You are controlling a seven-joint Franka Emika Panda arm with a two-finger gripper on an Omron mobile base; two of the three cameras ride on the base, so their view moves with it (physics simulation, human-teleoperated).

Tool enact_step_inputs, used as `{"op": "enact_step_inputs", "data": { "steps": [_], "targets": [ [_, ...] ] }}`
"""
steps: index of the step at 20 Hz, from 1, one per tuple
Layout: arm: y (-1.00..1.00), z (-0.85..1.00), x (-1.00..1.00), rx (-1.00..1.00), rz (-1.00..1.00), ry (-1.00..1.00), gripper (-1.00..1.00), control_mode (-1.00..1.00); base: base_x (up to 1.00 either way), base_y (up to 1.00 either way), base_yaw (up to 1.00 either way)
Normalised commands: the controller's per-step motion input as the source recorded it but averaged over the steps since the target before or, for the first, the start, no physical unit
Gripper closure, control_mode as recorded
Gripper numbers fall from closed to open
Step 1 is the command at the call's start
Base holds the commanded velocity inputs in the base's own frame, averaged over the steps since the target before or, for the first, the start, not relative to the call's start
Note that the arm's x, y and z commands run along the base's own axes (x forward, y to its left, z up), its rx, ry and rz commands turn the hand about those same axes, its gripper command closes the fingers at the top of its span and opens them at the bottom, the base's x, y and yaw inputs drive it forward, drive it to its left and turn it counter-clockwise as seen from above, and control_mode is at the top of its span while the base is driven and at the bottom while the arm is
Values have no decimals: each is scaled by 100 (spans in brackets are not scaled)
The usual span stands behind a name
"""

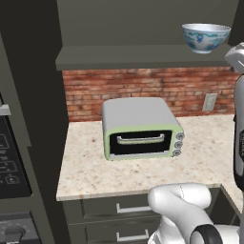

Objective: Pick up the bowls from the cabinet and place each bowl in front of a stool on the dining counter.

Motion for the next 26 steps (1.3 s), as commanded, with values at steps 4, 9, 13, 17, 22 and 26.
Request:
{"op": "enact_step_inputs", "data": {
  "steps": [4,9,13,17,22,26],
  "targets": [
    [-26,3,41,0,0,-2,-100,-100,0,0,0],
    [-27,18,39,0,0,-3,-100,-100,0,0,0],
    [-11,10,39,0,0,-15,-100,-100,0,0,0],
    [0,10,31,0,0,-17,-100,-100,0,0,0],
    [0,20,29,0,0,-7,-100,-100,0,0,0],
    [-6,27,26,0,0,0,-100,-100,0,0,0]
  ]
}}
